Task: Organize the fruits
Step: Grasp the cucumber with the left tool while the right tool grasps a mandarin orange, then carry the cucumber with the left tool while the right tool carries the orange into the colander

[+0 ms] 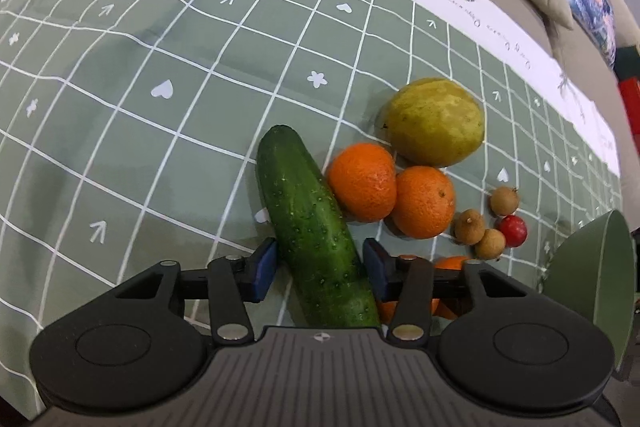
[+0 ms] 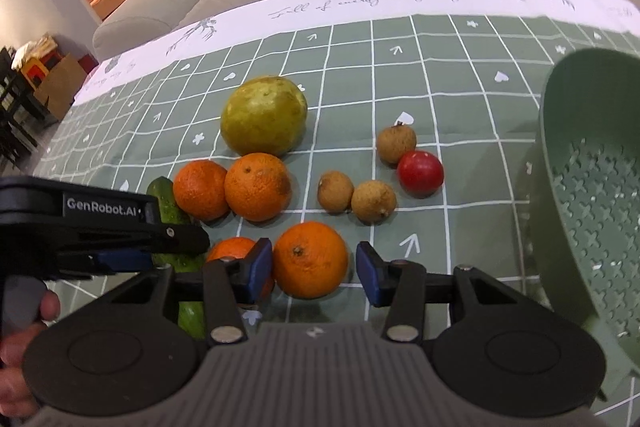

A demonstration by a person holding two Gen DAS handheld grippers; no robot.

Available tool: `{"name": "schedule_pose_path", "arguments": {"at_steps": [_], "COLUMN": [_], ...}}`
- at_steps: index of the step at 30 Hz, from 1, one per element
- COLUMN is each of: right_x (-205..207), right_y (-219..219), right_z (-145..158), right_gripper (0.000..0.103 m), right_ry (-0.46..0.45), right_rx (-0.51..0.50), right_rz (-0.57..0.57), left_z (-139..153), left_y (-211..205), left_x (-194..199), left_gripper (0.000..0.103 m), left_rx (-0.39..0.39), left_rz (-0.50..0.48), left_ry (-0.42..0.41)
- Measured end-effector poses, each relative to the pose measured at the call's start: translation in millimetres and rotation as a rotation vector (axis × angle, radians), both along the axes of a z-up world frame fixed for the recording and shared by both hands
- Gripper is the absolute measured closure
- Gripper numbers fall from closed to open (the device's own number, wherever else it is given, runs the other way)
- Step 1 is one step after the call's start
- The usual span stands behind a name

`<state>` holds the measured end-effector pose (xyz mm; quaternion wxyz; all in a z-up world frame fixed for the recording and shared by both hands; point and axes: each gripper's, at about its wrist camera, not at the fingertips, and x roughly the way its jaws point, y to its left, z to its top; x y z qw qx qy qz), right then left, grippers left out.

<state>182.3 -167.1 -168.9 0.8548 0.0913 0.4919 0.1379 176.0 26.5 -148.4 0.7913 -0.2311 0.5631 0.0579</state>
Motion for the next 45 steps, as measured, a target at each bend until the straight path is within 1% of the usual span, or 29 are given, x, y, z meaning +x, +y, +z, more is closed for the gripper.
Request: {"name": "schedule_pose_path", "arguments": {"at_steps": [4,5,9,12,15,19,23,28,33,35,40,43,45], "right_x": [4,4,0,-6,-14,-28,-40,-55,-59,-57,-48,-38,-32], "right_y": [-5,-6,-4,-6,-6,-6,-7,-14,-34,-47,-80,-103,-117], "right_z": [-3,-4,-2,4,14,29,45,69,87,93,108,115,115], "right_gripper": [0.06,0.064,0.065,0.065,0.065,0.065,0.065,0.065,0.065,0.065,0.065,0.065,0.065], "right_ry": [0.045,0.053,0.042,0.025,-0.002,-0.056,-0.103,-0.169,-0.176,-0.171,-0.172,-0.157,-0.149], "right_rx": [0.051,0.065,0.056,0.062,0.044,0.022,0.013,-0.014,-0.056,-0.091,-0.214,-0.255,-0.29], "right_rz": [-0.028,-0.03,-0.026,-0.026,-0.009,0.019,0.035,0.065,0.093,0.113,0.174,0.19,0.204], "left_z": [0,0,4,11,21,39,59,81,99,105,119,126,126], "left_y": [2,3,7,11,11,5,-5,-19,-44,-56,-93,-118,-134], "left_x": [-2,-3,-16,-29,-39,-50,-60,-68,-61,-54,-32,-15,-2], "left_gripper": [0.054,0.054,0.055,0.057,0.058,0.059,0.059,0.06,0.06,0.06,0.06,0.06,0.06], "left_rx": [-0.011,-0.016,-0.014,-0.03,-0.027,-0.02,0.026,0.008,-0.011,-0.039,-0.106,-0.135,-0.172], "left_rz": [0.008,0.011,0.004,0.007,-0.006,-0.029,-0.077,-0.117,-0.178,-0.201,-0.267,-0.313,-0.332], "left_ry": [0.006,0.005,-0.011,-0.031,-0.053,-0.112,-0.179,-0.229,-0.25,-0.254,-0.282,-0.297,-0.291]}}
